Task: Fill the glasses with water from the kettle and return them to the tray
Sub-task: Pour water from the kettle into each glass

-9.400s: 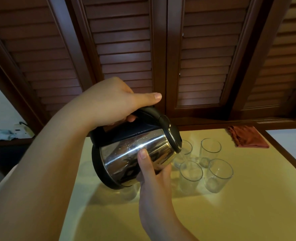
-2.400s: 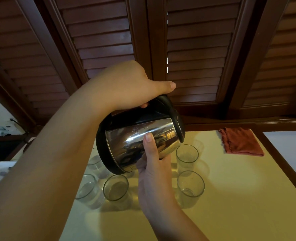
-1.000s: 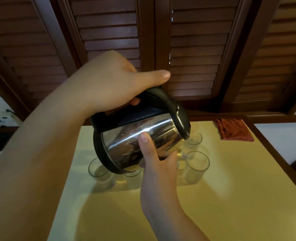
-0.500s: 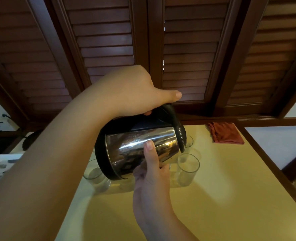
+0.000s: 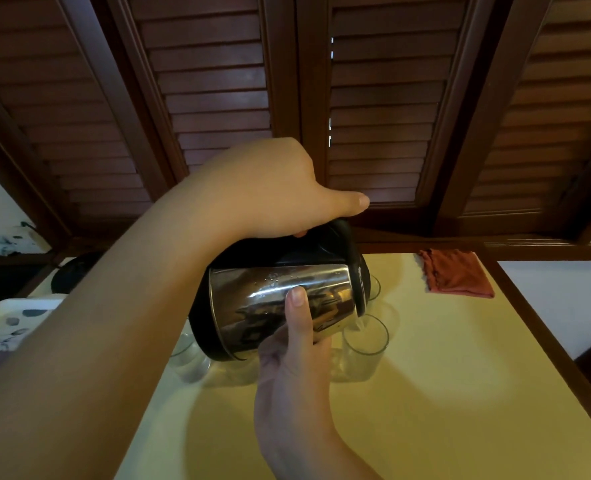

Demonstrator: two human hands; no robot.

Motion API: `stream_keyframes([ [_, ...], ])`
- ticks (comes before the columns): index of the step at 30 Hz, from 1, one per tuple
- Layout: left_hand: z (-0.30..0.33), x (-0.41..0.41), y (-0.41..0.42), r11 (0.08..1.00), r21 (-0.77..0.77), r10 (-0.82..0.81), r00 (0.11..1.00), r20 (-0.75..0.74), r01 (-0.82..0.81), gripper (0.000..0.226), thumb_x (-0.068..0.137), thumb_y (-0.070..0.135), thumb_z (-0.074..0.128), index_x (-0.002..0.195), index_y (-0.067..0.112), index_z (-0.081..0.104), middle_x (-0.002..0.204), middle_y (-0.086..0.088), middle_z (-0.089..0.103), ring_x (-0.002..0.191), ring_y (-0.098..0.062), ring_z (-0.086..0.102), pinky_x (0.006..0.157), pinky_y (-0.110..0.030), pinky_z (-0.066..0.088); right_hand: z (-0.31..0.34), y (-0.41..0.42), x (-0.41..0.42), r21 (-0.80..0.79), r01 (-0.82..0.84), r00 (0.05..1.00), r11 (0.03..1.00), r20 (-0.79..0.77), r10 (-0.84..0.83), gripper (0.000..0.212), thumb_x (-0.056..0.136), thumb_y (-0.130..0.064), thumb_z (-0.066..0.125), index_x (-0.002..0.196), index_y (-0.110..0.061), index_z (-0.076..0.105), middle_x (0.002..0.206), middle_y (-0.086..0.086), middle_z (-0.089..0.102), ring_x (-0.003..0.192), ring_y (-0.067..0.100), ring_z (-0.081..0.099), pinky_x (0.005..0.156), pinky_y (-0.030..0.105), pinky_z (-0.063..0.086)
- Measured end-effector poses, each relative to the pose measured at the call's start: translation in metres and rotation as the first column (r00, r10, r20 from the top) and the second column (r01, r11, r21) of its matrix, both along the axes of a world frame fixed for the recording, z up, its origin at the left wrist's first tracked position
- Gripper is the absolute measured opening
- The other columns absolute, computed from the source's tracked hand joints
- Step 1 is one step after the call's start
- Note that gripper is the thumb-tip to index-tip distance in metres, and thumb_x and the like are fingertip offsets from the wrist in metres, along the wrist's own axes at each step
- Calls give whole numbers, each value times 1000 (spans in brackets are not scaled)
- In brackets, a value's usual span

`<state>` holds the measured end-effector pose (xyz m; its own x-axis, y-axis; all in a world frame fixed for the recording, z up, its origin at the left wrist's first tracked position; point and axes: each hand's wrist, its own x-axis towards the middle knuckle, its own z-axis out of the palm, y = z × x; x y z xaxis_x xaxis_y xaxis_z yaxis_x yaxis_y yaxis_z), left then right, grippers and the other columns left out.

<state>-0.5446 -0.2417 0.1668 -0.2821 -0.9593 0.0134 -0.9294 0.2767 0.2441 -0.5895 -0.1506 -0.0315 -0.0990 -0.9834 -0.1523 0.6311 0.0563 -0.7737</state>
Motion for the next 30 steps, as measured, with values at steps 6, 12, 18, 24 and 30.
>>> stream_keyframes([
  [6, -1, -6, -1, 1000, -1, 20, 1000, 8, -20, 70, 88, 80, 51, 61, 19, 73, 52, 10, 68, 51, -4, 62, 60, -28, 39, 4, -9, 7, 76, -25, 989, 997, 147, 13, 136, 49, -75, 92, 159, -15, 40, 122, 12, 71, 106, 23, 72, 99, 37, 60],
  [12, -3, -4, -3, 999, 5, 42, 999, 9, -42, 70, 85, 81, 50, 63, 18, 74, 52, 8, 69, 45, -4, 58, 60, -30, 43, 3, -12, 9, 114, -32, 979, 993, 203, 8, 126, 39, -72, 97, 150, -41, 47, 133, -3, 74, 126, 19, 69, 115, 52, 49],
  [18, -3, -6, -3, 999, 5, 42, 999, 35, -42, 71, 86, 80, 49, 61, 18, 74, 49, 10, 67, 44, -1, 56, 60, -28, 40, 6, -11, 7, 142, -69, 972, 987, 234, 34, 125, 33, -72, 98, 145, -44, 50, 130, -5, 76, 120, 15, 72, 114, 49, 50],
  [24, -2, -10, -5, 999, 3, 44, 998, 52, -44, 72, 86, 81, 48, 62, 18, 74, 49, 10, 67, 42, -1, 55, 59, -27, 40, 10, -9, 6, 180, -63, 980, 982, 198, 26, 126, 36, -75, 96, 149, -45, 47, 135, -5, 73, 127, 17, 68, 118, 50, 46],
  [30, -3, -13, -6, 999, 10, 47, 997, 55, -47, 71, 86, 80, 49, 61, 18, 74, 53, 9, 69, 44, -2, 57, 59, -27, 40, 12, -9, -3, 149, -69, 995, 986, 79, 57, 127, 62, -67, 86, 162, -7, 35, 145, 31, 58, 130, 47, 57, 108, 53, 48],
])
